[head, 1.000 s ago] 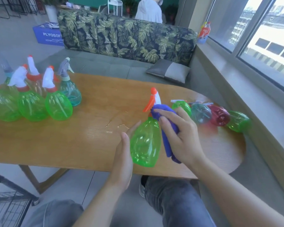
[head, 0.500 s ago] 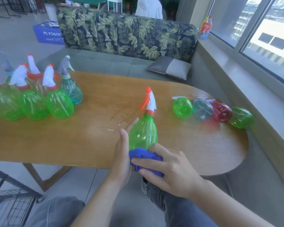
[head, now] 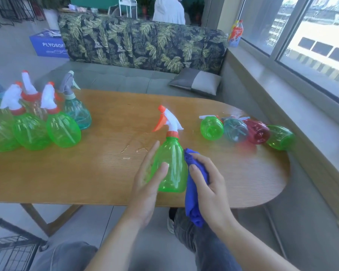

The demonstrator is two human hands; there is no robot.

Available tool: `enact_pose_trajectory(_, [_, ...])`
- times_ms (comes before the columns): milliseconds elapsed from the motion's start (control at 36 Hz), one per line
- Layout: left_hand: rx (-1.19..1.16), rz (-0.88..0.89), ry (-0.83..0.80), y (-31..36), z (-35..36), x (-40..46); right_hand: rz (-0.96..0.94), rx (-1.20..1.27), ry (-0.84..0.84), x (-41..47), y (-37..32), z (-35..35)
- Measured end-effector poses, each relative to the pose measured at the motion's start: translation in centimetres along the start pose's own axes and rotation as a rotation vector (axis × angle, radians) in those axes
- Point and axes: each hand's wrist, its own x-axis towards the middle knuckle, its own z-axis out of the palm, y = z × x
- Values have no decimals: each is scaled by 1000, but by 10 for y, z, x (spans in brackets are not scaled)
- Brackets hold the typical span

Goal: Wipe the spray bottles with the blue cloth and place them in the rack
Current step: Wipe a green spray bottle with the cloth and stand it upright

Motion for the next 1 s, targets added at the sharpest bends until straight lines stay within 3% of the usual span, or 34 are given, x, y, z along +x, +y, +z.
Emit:
enact_pose_trajectory(194, [56,21,-35,-3,-1,3,-41,-18,13,-3,-2,3])
enact_pose_trajectory(417, [104,85,65,-1,1,1,-282,-296,-63,-4,2,-1])
enact_pose_trajectory(583, [105,82,70,7,4,-1,-404,-359,25,38,-24,-12])
enact_pose_trajectory(778, [61,76,74,10,9,-1,-437,-598,-23,44,-18,9])
enact_pose_trajectory(1000, [-15,-9,72,10,2,-5,-732,-670,-193,11,-2,2])
